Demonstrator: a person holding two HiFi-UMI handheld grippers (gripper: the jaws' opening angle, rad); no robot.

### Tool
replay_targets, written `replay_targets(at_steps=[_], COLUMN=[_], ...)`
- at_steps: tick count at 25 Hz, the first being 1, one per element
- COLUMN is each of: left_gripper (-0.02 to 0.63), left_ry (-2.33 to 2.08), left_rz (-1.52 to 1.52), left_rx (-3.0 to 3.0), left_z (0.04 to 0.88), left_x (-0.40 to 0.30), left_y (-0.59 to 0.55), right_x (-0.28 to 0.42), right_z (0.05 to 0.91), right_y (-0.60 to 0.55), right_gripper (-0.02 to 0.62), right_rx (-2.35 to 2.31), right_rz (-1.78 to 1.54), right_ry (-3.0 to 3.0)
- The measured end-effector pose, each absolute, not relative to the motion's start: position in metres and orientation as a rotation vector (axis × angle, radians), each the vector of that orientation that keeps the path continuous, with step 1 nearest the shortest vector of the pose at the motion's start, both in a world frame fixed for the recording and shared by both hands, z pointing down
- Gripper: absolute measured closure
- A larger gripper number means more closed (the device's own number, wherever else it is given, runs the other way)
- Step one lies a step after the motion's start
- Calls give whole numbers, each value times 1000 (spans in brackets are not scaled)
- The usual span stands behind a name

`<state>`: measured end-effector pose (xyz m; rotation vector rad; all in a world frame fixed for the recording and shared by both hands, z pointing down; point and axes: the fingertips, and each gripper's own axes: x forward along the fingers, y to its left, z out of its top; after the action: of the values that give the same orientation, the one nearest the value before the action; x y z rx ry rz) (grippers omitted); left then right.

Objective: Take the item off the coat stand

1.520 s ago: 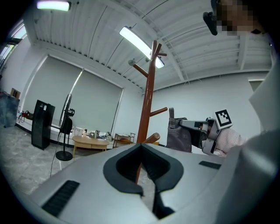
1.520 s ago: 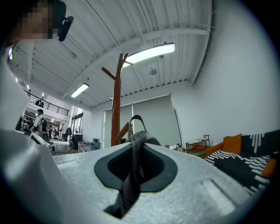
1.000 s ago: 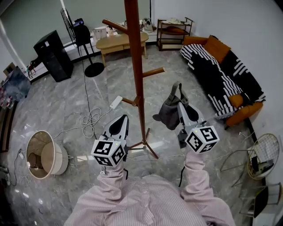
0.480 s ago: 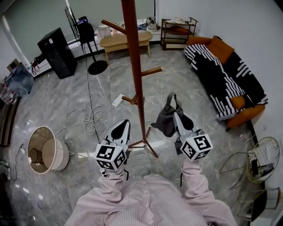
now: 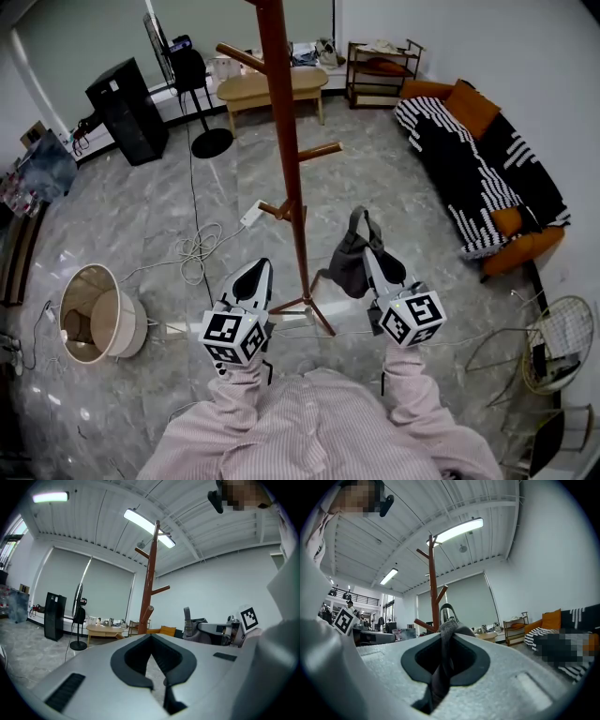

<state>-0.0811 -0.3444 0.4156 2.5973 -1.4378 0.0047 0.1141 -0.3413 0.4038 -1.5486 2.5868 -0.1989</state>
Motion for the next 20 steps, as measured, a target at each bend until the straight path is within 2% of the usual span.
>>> replay_targets(at_steps=[20], left_gripper=[604], left_ry=[-1480], left_rz=[-5], left_rx=[2586], left_z=[411], left_x=[-82], left_y=[-334], right_x=[119], right_z=[410], right_y=[-327], right_gripper=[569], right_rx=[-1554], right_rz=[-214], right_ry=[2594])
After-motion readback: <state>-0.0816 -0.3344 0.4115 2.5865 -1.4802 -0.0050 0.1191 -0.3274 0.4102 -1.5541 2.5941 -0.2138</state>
